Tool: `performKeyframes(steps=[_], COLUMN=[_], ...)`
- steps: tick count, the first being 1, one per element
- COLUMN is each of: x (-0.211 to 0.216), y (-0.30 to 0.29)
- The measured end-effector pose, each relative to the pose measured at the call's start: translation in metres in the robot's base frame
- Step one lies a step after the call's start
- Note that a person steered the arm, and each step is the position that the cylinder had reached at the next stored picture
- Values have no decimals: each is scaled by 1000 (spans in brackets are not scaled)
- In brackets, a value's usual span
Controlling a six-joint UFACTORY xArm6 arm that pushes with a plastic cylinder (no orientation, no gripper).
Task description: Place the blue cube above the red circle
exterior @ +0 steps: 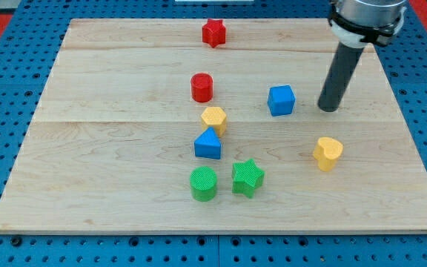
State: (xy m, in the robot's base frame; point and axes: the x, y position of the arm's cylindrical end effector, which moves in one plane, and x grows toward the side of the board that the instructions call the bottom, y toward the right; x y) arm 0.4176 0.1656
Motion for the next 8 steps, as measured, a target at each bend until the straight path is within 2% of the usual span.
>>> performKeyframes(steps=[2,3,4,5,6,8], x=[-6,-27,8,14,6,-48], y=[-86,-115,-90,-101,-128,-132])
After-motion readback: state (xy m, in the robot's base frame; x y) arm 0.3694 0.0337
